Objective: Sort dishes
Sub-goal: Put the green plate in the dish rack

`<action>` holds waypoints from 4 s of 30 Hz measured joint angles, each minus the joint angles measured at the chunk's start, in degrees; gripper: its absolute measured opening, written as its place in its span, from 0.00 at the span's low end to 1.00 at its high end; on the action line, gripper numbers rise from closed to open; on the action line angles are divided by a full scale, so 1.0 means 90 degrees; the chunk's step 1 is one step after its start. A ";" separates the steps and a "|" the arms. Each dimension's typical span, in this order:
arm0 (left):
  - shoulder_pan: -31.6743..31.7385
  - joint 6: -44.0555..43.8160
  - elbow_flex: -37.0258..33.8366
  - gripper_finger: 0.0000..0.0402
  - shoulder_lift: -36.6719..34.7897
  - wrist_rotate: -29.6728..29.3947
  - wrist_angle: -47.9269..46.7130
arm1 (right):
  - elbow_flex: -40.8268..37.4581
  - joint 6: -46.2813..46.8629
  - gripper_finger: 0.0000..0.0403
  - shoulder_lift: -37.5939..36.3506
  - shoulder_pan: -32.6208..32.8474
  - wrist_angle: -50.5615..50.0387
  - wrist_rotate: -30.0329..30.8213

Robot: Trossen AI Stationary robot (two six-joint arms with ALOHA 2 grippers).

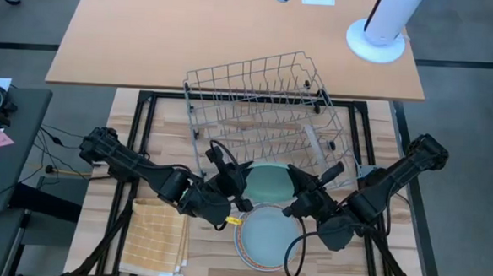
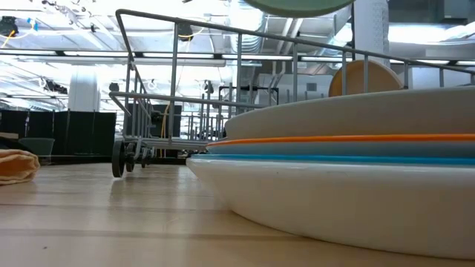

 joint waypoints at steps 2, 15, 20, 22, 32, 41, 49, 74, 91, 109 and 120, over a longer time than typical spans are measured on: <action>0.0008 0.0084 0.0001 0.03 -0.0001 -0.0001 -0.0006 | 0.0000 0.0002 0.00 0.0000 0.0000 -0.0001 0.0006; -0.0071 0.1555 -0.0011 0.01 -0.0095 -0.0464 0.0218 | 0.0000 -0.0445 0.25 -0.0058 0.0556 0.0465 -0.0002; -0.0274 0.2458 -0.0001 0.00 -0.0319 -0.0934 0.0331 | 0.0000 -0.0183 0.37 -0.0244 0.0889 0.0644 0.0002; -0.0312 0.2897 -0.0001 0.00 -0.0382 -0.1060 0.0314 | 0.0000 0.0203 0.40 -0.0323 0.1094 0.0630 0.0008; 0.0310 0.5899 -0.0001 0.00 -0.0636 0.1323 0.1818 | -0.0005 0.0808 0.46 -0.0520 0.2427 0.0601 -0.0004; 0.1277 0.8452 -0.0001 0.00 -0.0613 0.4702 0.2630 | -0.0002 0.1084 0.42 -0.1283 0.2866 0.0208 0.0003; 0.2026 0.8977 -0.0001 0.00 -0.0604 0.5632 0.2265 | -0.0002 0.2152 0.41 -0.1856 0.2533 -0.2161 0.0000; 0.3075 1.0751 -0.0001 0.01 0.0227 0.6930 0.2236 | 0.0000 0.2030 0.41 -0.2470 0.1314 -0.2922 -0.0180; 0.3292 1.1326 -0.0001 0.01 0.0227 0.7941 0.1817 | 0.0000 0.2227 0.41 -0.2468 0.1279 -0.2935 -0.0176; 0.3644 1.1366 -0.0001 0.01 0.0571 0.8607 0.2189 | 0.0000 0.2177 0.41 -0.2465 0.1231 -0.2964 -0.0172; 0.3649 1.1207 -0.0001 0.01 0.0630 0.8521 0.2071 | 0.0000 0.2181 0.41 -0.2465 0.1243 -0.3037 -0.0168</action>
